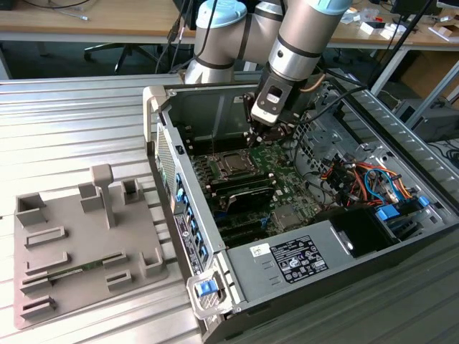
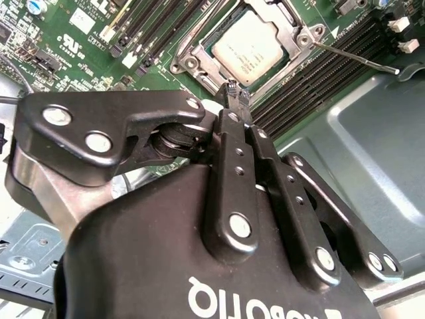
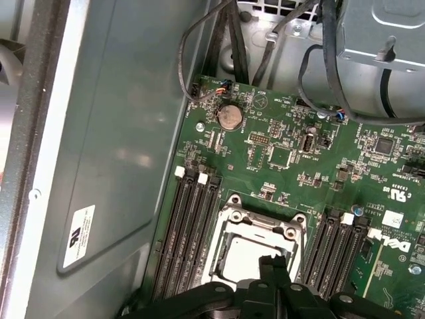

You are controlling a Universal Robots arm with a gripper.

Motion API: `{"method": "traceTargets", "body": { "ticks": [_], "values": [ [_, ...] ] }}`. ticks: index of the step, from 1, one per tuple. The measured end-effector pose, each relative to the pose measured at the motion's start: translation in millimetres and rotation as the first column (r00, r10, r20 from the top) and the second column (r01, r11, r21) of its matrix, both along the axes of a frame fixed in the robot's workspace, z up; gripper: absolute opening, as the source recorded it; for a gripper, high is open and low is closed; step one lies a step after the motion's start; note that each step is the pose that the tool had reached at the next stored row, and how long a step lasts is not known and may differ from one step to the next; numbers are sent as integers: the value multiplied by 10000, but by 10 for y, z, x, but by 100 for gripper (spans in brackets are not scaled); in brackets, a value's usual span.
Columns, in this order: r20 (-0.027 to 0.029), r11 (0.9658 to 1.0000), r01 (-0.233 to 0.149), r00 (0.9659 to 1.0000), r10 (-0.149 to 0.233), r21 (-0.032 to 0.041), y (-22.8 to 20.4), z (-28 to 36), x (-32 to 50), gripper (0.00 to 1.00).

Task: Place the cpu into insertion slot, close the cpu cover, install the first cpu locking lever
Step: 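Install the first cpu locking lever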

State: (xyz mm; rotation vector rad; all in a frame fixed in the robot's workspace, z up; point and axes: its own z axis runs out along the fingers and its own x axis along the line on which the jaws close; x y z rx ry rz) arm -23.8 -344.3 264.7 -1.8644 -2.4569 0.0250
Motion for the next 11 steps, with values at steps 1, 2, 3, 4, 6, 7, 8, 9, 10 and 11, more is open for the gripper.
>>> {"method": "traceTargets", "body": {
  "ticks": [1,2,3,4,6,7,8,9,10,11],
  "values": [
    [0,10000,-20,10000,20,0,0,0,0,11],
    [0,10000,-36,10000,36,0,0,0,0,11],
    [0,10000,-63,10000,63,0,0,0,0,11],
    [0,10000,-86,10000,86,0,0,0,0,11],
    [0,9999,-130,9999,130,0,0,0,0,11],
    [0,9999,-173,9999,173,0,0,0,0,11],
    [0,9998,-205,9998,205,0,0,0,0,11],
    [0,9998,-222,9998,222,0,0,0,0,11],
    [0,9996,-268,9996,268,1,0,0,0,11],
    [0,9996,-284,9996,284,0,0,0,0,11]
  ]
}}
